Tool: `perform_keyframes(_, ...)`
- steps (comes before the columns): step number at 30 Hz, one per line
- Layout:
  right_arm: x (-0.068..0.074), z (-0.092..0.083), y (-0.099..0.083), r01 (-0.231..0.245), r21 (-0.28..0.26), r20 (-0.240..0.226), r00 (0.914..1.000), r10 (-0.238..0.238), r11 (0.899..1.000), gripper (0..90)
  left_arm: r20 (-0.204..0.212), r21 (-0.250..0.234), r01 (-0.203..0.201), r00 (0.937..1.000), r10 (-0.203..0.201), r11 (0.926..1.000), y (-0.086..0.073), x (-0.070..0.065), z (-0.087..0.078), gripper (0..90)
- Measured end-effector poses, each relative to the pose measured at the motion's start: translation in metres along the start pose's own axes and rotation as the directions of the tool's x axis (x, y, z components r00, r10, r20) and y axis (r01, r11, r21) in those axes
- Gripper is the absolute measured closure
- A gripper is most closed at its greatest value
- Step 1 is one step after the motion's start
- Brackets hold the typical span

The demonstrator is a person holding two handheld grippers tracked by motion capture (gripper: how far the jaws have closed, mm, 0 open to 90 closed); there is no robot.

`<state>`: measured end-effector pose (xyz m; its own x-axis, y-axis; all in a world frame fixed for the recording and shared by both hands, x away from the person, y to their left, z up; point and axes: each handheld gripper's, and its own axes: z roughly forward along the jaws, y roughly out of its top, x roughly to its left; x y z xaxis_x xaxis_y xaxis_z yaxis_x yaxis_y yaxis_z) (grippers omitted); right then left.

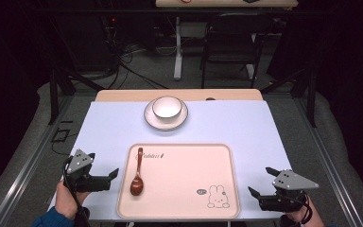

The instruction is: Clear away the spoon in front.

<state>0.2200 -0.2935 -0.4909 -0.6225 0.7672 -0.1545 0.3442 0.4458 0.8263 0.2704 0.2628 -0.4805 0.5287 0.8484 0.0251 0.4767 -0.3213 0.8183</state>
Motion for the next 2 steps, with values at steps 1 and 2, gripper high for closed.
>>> perform_keyframes(1, 0.0000, 0.0000, 0.0000, 0.000, 0.000, 0.000, 1.0000, 0.000, 1.000, 14.2, -0.002, -0.001, -0.001, 1.0000, 0.001, 1.0000, 0.0000, 0.0000, 0.0001, 0.9)
perform_keyframes(2, 0.0000, 0.0000, 0.0001, 0.002, 0.000, 0.000, 1.0000, -0.002, 1.000, 14.2, -0.004, -0.001, -0.004, 1.0000, 0.004, 1.0000, -0.0001, 0.0001, 0.0004, 0.5)
